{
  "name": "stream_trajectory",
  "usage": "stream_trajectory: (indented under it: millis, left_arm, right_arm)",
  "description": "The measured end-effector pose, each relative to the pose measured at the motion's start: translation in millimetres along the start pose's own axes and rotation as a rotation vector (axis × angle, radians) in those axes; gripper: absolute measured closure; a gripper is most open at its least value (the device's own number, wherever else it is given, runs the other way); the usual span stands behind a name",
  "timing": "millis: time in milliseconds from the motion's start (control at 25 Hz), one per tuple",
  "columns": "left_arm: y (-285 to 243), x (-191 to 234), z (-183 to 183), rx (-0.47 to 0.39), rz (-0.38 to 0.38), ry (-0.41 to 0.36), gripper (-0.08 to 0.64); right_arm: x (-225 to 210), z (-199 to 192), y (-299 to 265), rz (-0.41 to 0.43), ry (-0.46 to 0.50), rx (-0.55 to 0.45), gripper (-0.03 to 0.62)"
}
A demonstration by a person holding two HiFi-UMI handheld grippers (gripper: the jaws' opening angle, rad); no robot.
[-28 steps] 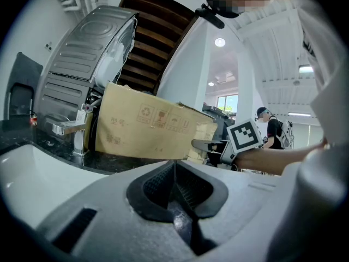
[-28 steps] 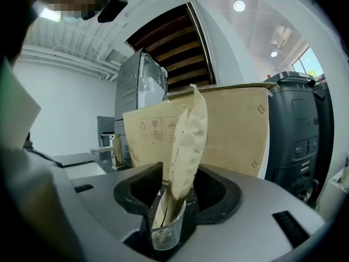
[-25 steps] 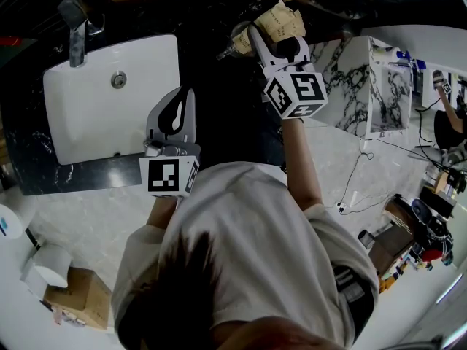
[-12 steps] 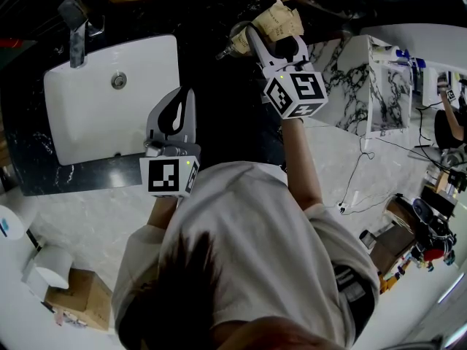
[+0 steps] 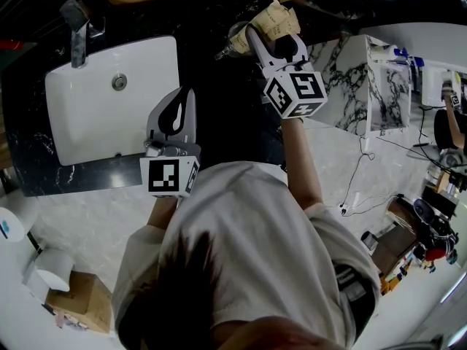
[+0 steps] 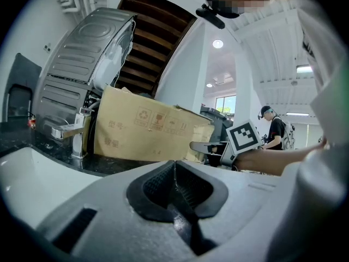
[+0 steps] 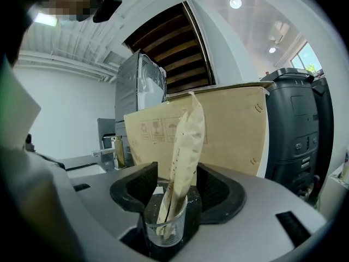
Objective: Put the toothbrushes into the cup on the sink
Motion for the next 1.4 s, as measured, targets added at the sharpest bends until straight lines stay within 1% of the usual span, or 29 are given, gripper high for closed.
stream_trajectory:
  millis: [320, 560, 920, 1160, 1400]
  left_arm:
    - [4, -9, 5, -0.015, -0.014, -0.017, 0.535]
    - [11, -20, 10, -0.032, -0.027, -0.035, 0.535]
    - [29, -29, 14, -0.061, -0.017, -0.058, 0.535]
    - [41, -33, 18, -0.082, -0.014, -0.068, 0.535]
    - [54, -45, 23, -0.1, -0.026, -0.085, 0.535]
  right_arm:
    - [-3, 12, 11, -0.009, -0.004, -0.035, 0.394]
    - [-10, 25, 27, -0.037, -0.003, -0.074, 0.394]
    - [-17, 53, 61, -0.078, 0.002, -0.152, 0.394]
    - [-16, 79, 92, -0.103, 0.026, -0.211, 0.397]
    - [-14, 113, 133, -0.135, 0.052, -0.261, 0.467]
Point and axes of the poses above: the fingertips, and each gripper's own axes: y backward along the fingers, x to its left, z out of its top, the point moved 1 cm from there along y, backward along the fingers, and after that the axes turned 10 degrees about y, right-handed, at the moved point
